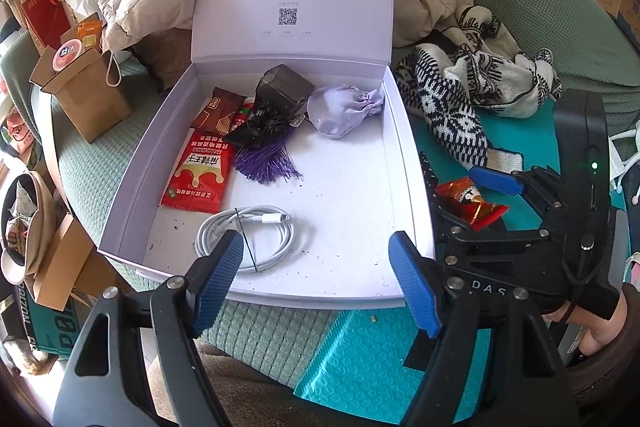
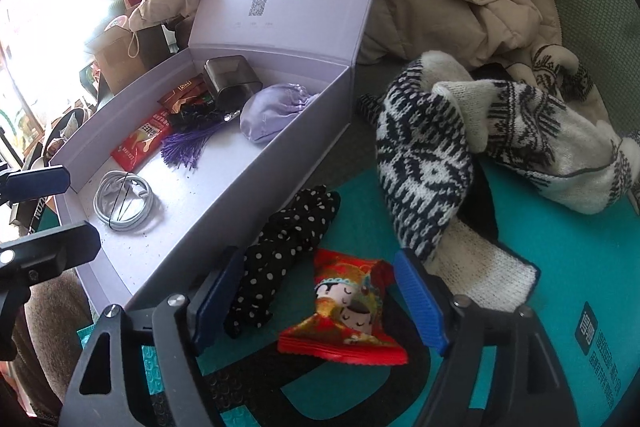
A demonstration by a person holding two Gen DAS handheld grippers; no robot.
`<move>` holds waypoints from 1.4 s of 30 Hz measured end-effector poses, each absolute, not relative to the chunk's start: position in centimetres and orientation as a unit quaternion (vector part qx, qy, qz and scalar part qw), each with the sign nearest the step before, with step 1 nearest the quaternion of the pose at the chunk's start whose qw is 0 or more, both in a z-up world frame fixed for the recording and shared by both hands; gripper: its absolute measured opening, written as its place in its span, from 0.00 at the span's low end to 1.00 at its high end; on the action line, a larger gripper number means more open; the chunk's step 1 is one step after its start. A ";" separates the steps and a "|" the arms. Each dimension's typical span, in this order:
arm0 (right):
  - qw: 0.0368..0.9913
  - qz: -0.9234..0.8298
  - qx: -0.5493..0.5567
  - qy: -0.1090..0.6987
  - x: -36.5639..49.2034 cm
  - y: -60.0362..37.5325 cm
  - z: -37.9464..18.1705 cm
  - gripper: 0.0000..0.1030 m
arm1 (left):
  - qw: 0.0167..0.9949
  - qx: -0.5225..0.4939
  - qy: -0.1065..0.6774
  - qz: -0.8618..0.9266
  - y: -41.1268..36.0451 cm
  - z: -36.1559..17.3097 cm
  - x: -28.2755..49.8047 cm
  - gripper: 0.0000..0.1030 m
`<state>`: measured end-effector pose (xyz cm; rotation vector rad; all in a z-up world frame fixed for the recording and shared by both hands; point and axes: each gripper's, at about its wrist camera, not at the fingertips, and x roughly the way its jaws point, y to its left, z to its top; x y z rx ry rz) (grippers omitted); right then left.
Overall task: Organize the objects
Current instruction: 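Move the right gripper to the red candy packet while the left approaches the polka-dot scrunchie, then grasp the red candy packet with the right gripper while the left grasps the black polka-dot scrunchie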
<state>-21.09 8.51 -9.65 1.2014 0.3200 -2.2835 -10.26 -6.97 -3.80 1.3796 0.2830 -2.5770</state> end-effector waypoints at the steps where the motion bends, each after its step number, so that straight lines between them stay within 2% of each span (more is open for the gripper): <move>1: 0.268 -0.847 0.446 0.112 -21.1 8.5 -9.8 0.76 | 0.102 0.468 0.097 -0.872 -7.0 -3.9 -10.3 0.72; 6: 0.272 -0.840 0.462 0.082 -21.4 9.0 -10.8 0.74 | 0.104 0.472 0.096 -0.870 -6.8 -4.2 -10.4 0.72; 11: 0.272 -0.845 0.453 0.086 -20.5 9.7 -10.9 0.50 | 0.100 0.469 0.093 -0.873 -6.3 -3.9 -10.1 0.72; 13: 0.273 -0.845 0.453 0.079 -20.3 10.4 -10.9 0.45 | 0.096 0.466 0.093 -0.875 -5.9 -3.6 -10.0 0.72; 19: 0.278 -0.846 0.448 0.082 -18.0 11.9 -10.9 0.42 | 0.079 0.458 0.083 -0.881 -3.7 -2.7 -9.3 0.72; 34: 0.282 -0.843 0.451 0.082 -10.7 17.2 -10.4 0.44 | 0.010 0.465 0.078 -0.882 2.9 -3.9 -6.5 0.72; 36: 0.285 -0.840 0.452 0.094 -10.3 17.2 -10.3 0.52 | 0.012 0.467 0.069 -0.881 3.5 -4.4 -6.5 0.72; 38: 0.284 -0.843 0.444 0.109 -9.7 17.3 -10.0 0.69 | 0.004 0.466 0.071 -0.882 3.7 -4.6 -6.6 0.72; 40: 0.284 -0.848 0.433 0.111 -9.0 17.7 -9.6 0.75 | -0.015 0.468 0.086 -0.879 3.6 -4.9 -6.9 0.72; 42: 0.285 -0.851 0.427 0.108 -8.6 18.4 -9.3 0.75 | -0.030 0.473 0.091 -0.876 3.8 -5.3 -7.3 0.72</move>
